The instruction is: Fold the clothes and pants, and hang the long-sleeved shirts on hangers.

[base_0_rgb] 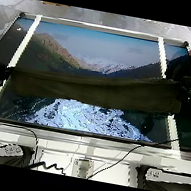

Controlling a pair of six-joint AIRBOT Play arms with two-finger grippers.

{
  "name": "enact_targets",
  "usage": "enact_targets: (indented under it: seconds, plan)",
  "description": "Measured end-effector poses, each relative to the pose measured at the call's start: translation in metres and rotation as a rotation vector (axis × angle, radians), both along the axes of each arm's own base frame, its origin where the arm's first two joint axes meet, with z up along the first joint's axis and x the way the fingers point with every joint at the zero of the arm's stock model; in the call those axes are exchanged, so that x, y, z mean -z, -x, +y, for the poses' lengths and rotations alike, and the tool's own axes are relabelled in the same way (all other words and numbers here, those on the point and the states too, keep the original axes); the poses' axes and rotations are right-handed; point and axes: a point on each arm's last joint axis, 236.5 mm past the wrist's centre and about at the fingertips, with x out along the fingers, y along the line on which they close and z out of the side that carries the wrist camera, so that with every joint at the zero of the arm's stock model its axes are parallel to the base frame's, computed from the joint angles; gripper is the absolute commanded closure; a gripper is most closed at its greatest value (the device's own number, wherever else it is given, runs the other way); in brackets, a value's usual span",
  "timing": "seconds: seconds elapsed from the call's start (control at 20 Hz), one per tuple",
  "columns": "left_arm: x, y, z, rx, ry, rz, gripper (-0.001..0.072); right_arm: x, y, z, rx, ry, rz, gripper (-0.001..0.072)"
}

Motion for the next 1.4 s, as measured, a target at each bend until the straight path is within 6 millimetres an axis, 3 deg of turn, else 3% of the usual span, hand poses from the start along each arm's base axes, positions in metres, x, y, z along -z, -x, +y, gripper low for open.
enact_targets:
  seconds: [0.05,0.1,0.15,0.25,0.35,0.45,0.6,0.7,0.8,0.9,1.0,1.1,1.15,1.25,1.4]
  plan:
    - [0.006,-0.003,-0.005,0.004,0.012,0.006,0.0459,0.003,-0.002,-0.001,0.007,0.001,0.002,0.0561]
    - [0.011,-0.008,-0.01,0.011,0.024,0.008,0.0154,0.004,-0.003,-0.003,0.018,0.005,0.001,0.0244]
    - [0.013,-0.013,-0.017,0.03,0.024,0.001,0.0116,0.004,-0.004,-0.005,0.027,0.012,-0.001,0.0125]
    - [0.005,-0.024,-0.028,0.071,0.006,-0.055,0.012,0.004,-0.005,-0.007,0.014,0.036,0.003,0.0124]
    - [-0.025,-0.037,-0.031,0.101,-0.017,-0.176,0.0131,-0.004,-0.008,-0.009,-0.048,0.102,0.006,0.0126]
    - [-0.069,-0.045,-0.027,0.11,-0.041,-0.325,0.0131,-0.019,-0.01,-0.014,-0.124,0.185,0.003,0.0125]
    - [-0.128,-0.033,-0.013,0.125,-0.125,-0.488,0.0131,-0.045,-0.004,-0.024,-0.245,0.3,0.008,0.0125]
    - [-0.136,-0.012,-0.008,0.17,-0.188,-0.458,0.0131,-0.054,0.007,-0.032,-0.314,0.357,0.036,0.0126]
    - [-0.108,0.013,-0.012,0.244,-0.21,-0.295,0.0131,-0.056,0.02,-0.039,-0.367,0.39,0.076,0.0127]
    - [-0.053,0.054,-0.018,0.319,-0.176,-0.024,0.0131,-0.049,0.033,-0.039,-0.427,0.403,0.128,0.0127]
    - [-0.004,0.101,-0.026,0.361,-0.114,0.219,0.013,-0.042,0.042,-0.031,-0.491,0.407,0.17,0.0126]
    - [0.027,0.132,-0.036,0.36,-0.044,0.352,0.0117,-0.037,0.044,-0.018,-0.556,0.426,0.195,0.0126]
    - [0.039,0.14,-0.041,0.343,-0.012,0.382,-0.0002,-0.036,0.043,-0.01,-0.59,0.44,0.202,0.0126]
    - [0.056,0.147,-0.046,0.297,0.032,0.402,-0.0005,-0.033,0.038,0.012,-0.662,0.468,0.205,0.0126]
    - [0.075,0.14,-0.051,0.242,0.065,0.393,-0.0004,-0.032,0.029,0.051,-0.773,0.517,0.194,0.0126]
